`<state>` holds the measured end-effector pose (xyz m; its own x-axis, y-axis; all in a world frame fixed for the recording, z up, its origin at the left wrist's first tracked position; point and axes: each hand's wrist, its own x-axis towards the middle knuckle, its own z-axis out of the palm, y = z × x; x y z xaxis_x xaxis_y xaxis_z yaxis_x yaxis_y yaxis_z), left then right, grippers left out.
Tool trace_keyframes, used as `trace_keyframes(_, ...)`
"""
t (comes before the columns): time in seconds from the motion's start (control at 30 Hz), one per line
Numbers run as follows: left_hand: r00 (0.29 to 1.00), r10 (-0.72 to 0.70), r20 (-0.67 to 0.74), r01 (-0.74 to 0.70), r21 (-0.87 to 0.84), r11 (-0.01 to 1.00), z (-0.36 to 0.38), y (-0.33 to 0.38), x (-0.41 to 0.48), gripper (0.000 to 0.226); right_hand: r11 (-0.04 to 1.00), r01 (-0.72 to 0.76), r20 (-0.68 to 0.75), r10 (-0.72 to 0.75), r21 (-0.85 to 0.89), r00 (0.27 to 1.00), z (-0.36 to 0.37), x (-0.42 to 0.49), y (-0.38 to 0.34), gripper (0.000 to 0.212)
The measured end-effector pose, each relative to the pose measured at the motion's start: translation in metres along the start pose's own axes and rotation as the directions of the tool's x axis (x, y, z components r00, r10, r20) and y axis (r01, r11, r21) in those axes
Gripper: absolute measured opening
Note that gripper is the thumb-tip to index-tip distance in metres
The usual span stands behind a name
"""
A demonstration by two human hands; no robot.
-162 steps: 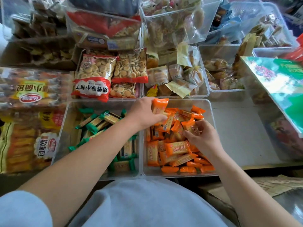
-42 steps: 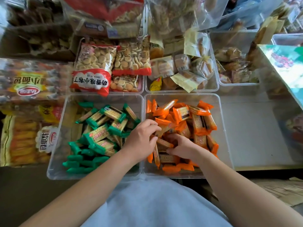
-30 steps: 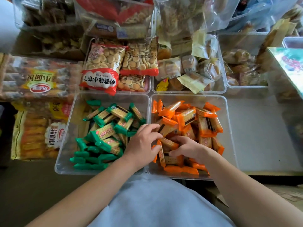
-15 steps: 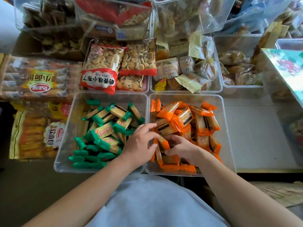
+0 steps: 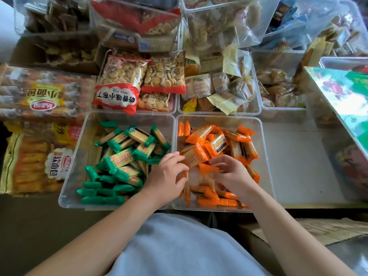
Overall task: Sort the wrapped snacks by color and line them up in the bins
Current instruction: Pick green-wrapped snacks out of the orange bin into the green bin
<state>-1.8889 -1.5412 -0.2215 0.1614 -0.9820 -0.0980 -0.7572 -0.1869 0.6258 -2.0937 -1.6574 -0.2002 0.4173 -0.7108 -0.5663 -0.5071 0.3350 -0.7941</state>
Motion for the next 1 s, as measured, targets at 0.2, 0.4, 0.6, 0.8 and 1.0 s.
trace_keyframes(0.2,1.0,0.0,-0.024,0.0,0.009,1.0,0.002,0.002,0.001,0.025,0.964,-0.069,-0.031,0.08,0.255,0.996,-0.016,-0.009,-0.005,0.02)
trace_keyframes(0.4,0.998,0.028,-0.058,-0.026,0.039,0.999,-0.001,0.004,0.006,0.024,0.999,0.048,-0.322,-0.044,0.005,0.946,-0.015,-0.014,-0.011,0.023)
trace_keyframes(0.6,0.998,0.056,-0.008,-0.056,0.036,0.998,0.0,0.017,0.012,0.025,0.987,0.066,0.189,-0.037,-0.149,0.981,-0.01,-0.017,-0.012,0.022)
trace_keyframes(0.8,0.992,0.079,0.099,-0.078,-0.007,0.997,0.001,0.032,0.027,0.028,0.984,-0.009,-0.03,0.004,-0.177,1.0,-0.043,-0.011,-0.004,0.024)
trace_keyframes(1.0,0.94,0.161,0.302,-0.185,0.052,0.981,0.031,0.048,0.068,0.023,0.926,-0.049,-0.2,-0.029,-0.373,0.979,-0.058,0.0,0.015,0.033)
